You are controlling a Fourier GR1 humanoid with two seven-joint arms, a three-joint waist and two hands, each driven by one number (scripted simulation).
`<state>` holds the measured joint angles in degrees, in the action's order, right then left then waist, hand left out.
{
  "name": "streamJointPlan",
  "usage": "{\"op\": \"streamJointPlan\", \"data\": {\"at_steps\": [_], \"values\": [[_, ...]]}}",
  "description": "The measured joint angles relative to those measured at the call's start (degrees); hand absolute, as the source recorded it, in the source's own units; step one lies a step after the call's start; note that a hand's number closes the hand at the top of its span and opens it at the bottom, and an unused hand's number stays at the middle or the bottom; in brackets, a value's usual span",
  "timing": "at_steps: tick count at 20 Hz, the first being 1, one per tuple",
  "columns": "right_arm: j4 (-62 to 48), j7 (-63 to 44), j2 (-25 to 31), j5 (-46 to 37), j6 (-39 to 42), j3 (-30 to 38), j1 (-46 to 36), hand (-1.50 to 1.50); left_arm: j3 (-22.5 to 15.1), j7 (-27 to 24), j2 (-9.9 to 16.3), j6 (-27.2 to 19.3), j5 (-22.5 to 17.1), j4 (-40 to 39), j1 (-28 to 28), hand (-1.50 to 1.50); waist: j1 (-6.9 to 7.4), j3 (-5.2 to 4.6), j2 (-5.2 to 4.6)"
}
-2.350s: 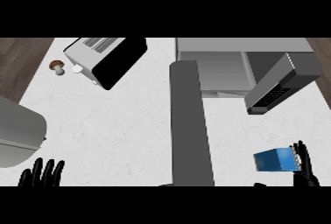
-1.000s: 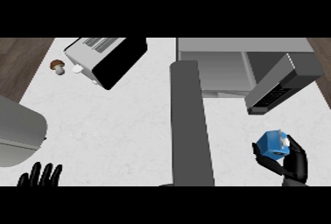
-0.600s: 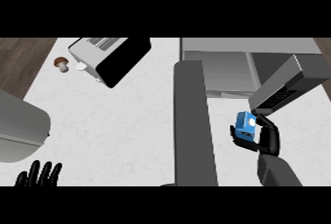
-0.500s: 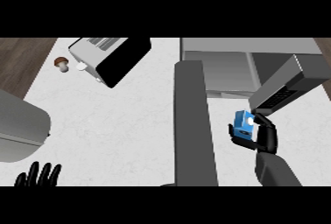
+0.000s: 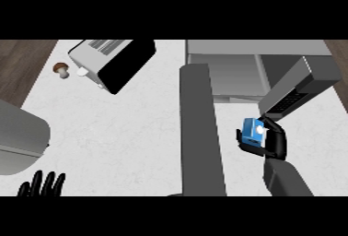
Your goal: Pick up the milk, place it into the microwave and close the microwave
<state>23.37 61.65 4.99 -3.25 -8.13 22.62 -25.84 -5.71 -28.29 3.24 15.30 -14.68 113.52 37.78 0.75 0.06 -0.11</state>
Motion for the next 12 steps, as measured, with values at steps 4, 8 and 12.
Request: {"op": "streamJointPlan", "data": {"at_steps": [4, 8, 12], "values": [[7.1, -1.6, -1.1, -0.1, 0.2, -2.6, 3.6, 1.5, 0.8, -0.3, 0.5, 0.7, -0.7, 0.5, 1.0, -1.5, -0.54, -0.06, 0.23], [18.5, -5.6, -1.8, -0.2, 0.8, -5.9, 9.7, 1.5, -1.0, -1.1, -0.1, 1.3, 0.8, 0.6, 2.3, -1.5, -1.11, -0.13, 0.45], [31.6, -11.4, -3.3, -1.2, 0.7, -10.3, 18.0, 1.5, -1.5, -1.2, 0.1, 1.9, 0.4, 1.7, 4.2, -1.5, -1.32, -0.15, 0.52]]}}
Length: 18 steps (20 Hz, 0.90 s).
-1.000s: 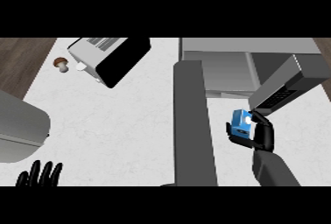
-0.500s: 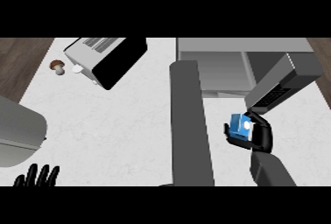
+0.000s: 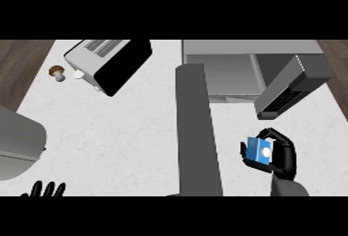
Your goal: Pick up the milk, place it into the microwave and close the microwave
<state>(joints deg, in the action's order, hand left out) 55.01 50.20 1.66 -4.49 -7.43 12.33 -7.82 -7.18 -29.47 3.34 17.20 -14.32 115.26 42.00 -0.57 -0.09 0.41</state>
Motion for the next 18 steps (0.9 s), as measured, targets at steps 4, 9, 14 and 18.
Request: {"op": "streamJointPlan", "data": {"at_steps": [4, 9, 14, 18], "values": [[13.0, -5.5, -0.4, 1.6, 3.1, -5.0, 7.7, 1.5, -0.9, 0.2, -0.9, -1.2, 0.9, 1.5, 0.9, -1.5, -0.04, 0.0, -0.01], [24.1, -11.9, -1.2, 8.1, 7.3, -9.8, 12.3, 1.5, -0.4, 0.8, -1.4, -2.1, 0.4, 1.6, 0.4, -1.5, 0.11, 0.04, -0.12], [29.6, -17.0, -1.5, 10.7, 3.4, -13.9, 11.4, 1.5, 1.2, 0.8, -0.7, -1.3, -1.1, 1.4, 0.5, -1.5, 0.63, 0.07, -0.25], [28.5, -18.0, -1.6, 8.3, -3.5, -18.2, 8.8, 1.5, 2.0, -0.3, -0.4, -0.5, -1.2, -0.1, 0.5, -1.5, 0.92, 0.08, -0.33]]}}
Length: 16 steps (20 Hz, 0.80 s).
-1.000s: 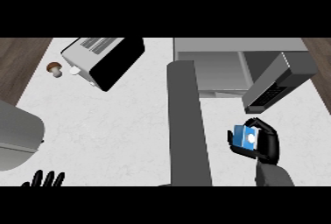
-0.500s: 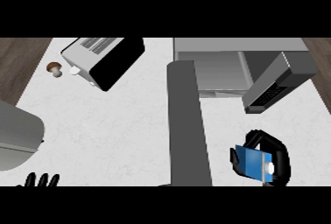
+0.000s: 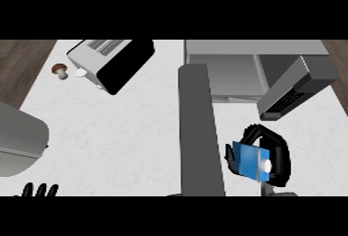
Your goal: Pick up the milk, place it into the microwave and close the microwave
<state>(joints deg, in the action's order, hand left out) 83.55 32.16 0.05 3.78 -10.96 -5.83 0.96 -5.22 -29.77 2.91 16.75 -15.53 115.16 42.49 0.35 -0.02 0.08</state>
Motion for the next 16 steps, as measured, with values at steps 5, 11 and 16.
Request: {"op": "streamJointPlan", "data": {"at_steps": [5, 11, 16], "values": [[-6.3, -1.1, 0.0, -0.8, -5.3, -1.6, -6.9, 1.5, 1.9, 0.1, 1.0, 1.4, -2.0, 0.1, 0.5, -1.5, 0.23, 0.02, -0.06], [-18.3, -2.6, 0.1, -2.0, -10.8, -0.1, -17.4, 1.5, 3.6, 0.7, 1.5, 2.0, -2.5, -1.2, -0.9, -1.5, 0.48, 0.03, -0.14], [-31.7, 0.1, 0.7, 0.1, -13.1, 2.7, -26.0, 1.5, 4.3, 1.7, 1.4, 2.0, -3.0, -1.1, -1.6, -1.5, 0.58, 0.04, -0.21]]}}
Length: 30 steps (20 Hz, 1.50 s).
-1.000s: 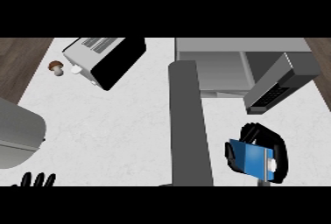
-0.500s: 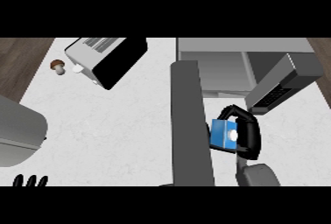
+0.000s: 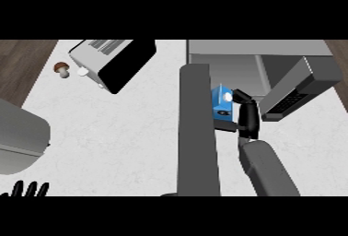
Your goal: Pick up the milk, place it into the microwave and close the microwave
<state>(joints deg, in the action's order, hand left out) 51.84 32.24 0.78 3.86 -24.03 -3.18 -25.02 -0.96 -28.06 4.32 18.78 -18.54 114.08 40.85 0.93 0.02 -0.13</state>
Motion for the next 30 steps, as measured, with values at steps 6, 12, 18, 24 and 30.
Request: {"op": "streamJointPlan", "data": {"at_steps": [6, 12, 18, 24, 30], "values": [[-17.4, 6.0, 0.9, 2.3, 0.1, 6.3, -10.7, 1.5, 0.2, -0.7, -0.2, 0.7, 0.6, -0.9, -0.6, -1.5, 0.98, 0.04, -0.39], [-30.3, 8.5, 3.5, 0.4, -3.9, 9.1, -18.2, 1.5, 0.6, -0.8, 0.4, 1.8, 0.3, -2.0, -1.5, -1.5, 2.21, 0.1, -0.96], [-37.6, 10.2, 6.6, -0.9, -5.2, 10.3, -22.5, 1.5, 0.3, -1.5, 0.6, 2.7, 1.0, -2.9, -2.1, -1.5, 3.9, 0.2, -1.77], [-41.2, 12.6, 8.3, -3.3, -9.2, 9.7, -24.8, 1.5, 1.4, -1.2, 1.6, 3.6, 0.1, -4.1, -3.7, -1.5, 5.0, 0.23, -2.35], [-42.5, 13.5, 10.4, -4.3, -11.5, 9.9, -27.2, 1.5, 1.2, -1.1, 1.6, 3.9, 0.0, -4.8, -4.6, -1.5, 5.67, 0.3, -2.75]]}}
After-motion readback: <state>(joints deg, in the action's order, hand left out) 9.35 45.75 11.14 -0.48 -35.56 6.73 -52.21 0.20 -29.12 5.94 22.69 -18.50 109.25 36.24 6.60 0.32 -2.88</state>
